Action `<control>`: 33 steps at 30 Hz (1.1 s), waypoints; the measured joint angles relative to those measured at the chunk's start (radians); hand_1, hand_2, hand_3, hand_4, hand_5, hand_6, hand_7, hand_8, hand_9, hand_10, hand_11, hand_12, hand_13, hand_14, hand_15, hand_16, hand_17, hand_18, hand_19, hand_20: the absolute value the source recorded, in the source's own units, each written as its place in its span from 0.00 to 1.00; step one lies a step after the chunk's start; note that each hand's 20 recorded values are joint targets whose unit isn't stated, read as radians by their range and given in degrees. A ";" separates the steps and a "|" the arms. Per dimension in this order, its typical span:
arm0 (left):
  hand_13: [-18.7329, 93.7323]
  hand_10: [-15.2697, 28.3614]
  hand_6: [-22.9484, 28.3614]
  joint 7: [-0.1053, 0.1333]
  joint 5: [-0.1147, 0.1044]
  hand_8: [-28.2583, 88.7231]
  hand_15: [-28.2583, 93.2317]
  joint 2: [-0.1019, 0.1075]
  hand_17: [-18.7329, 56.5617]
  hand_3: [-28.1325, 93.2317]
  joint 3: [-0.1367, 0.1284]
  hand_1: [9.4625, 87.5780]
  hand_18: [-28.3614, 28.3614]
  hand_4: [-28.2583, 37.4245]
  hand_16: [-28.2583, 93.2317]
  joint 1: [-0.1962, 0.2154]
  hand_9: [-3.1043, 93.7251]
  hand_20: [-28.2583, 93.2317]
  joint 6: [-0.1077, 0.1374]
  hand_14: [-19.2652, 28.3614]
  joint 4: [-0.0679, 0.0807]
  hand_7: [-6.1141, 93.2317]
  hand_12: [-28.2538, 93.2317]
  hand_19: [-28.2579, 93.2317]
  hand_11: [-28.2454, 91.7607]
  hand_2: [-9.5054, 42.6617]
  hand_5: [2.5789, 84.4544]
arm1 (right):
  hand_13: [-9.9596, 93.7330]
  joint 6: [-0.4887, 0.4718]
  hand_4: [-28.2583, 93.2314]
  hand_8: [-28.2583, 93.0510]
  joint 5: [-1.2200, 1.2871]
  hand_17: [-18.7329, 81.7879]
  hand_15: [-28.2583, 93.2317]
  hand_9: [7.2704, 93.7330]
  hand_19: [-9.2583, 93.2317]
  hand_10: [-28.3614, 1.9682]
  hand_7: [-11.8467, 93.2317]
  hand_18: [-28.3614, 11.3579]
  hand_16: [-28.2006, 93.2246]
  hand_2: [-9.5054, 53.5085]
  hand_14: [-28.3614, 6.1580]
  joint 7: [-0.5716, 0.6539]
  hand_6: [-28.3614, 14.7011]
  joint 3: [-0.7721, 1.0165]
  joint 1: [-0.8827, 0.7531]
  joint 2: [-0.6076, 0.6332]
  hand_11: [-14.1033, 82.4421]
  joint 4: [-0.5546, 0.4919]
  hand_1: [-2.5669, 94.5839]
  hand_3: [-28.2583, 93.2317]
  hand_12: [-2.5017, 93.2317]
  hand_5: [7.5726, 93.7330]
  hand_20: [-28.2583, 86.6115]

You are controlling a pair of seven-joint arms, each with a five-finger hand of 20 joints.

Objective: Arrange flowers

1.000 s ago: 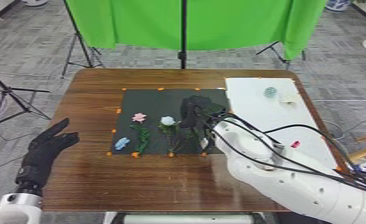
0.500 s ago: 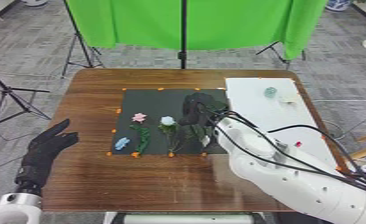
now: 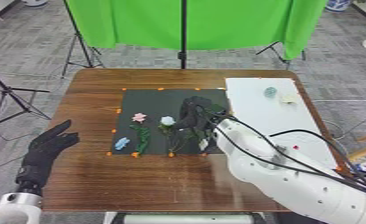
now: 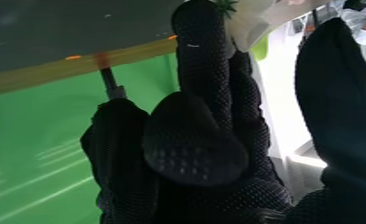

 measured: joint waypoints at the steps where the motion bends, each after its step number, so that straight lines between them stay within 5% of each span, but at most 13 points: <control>1: 0.50 0.68 0.57 0.000 0.000 0.19 0.38 0.000 0.33 0.80 0.000 0.27 0.72 0.23 0.21 0.000 0.49 0.35 0.000 0.78 0.000 0.15 0.31 0.36 0.40 0.35 0.42 | 0.99 0.000 0.11 0.15 0.003 0.84 0.73 0.84 1.00 0.47 0.29 0.35 0.52 0.00 0.77 0.000 0.68 0.000 -0.001 0.000 0.28 0.000 0.39 0.76 0.20 0.77 0.77; 16: 0.50 0.68 0.57 0.000 0.001 0.19 0.38 0.000 0.33 0.80 0.001 0.27 0.72 0.23 0.21 -0.001 0.49 0.35 0.000 0.78 0.000 0.15 0.31 0.36 0.40 0.35 0.43 | 0.98 -0.005 0.12 0.16 0.021 0.81 0.69 0.74 1.00 0.45 0.28 0.33 0.52 0.00 0.74 -0.004 0.62 0.001 -0.002 0.000 0.24 0.000 0.37 0.76 0.17 0.75 0.70; 33: 0.50 0.68 0.57 0.003 0.001 0.19 0.38 -0.002 0.33 0.80 0.000 0.27 0.72 0.23 0.21 0.000 0.49 0.35 -0.001 0.78 0.000 0.15 0.31 0.36 0.40 0.35 0.43 | 0.96 -0.030 0.12 0.16 0.035 0.78 0.69 0.75 1.00 0.47 0.27 0.29 0.51 0.00 0.69 -0.017 0.62 0.015 -0.007 0.004 0.26 -0.008 0.36 0.76 0.19 0.70 0.69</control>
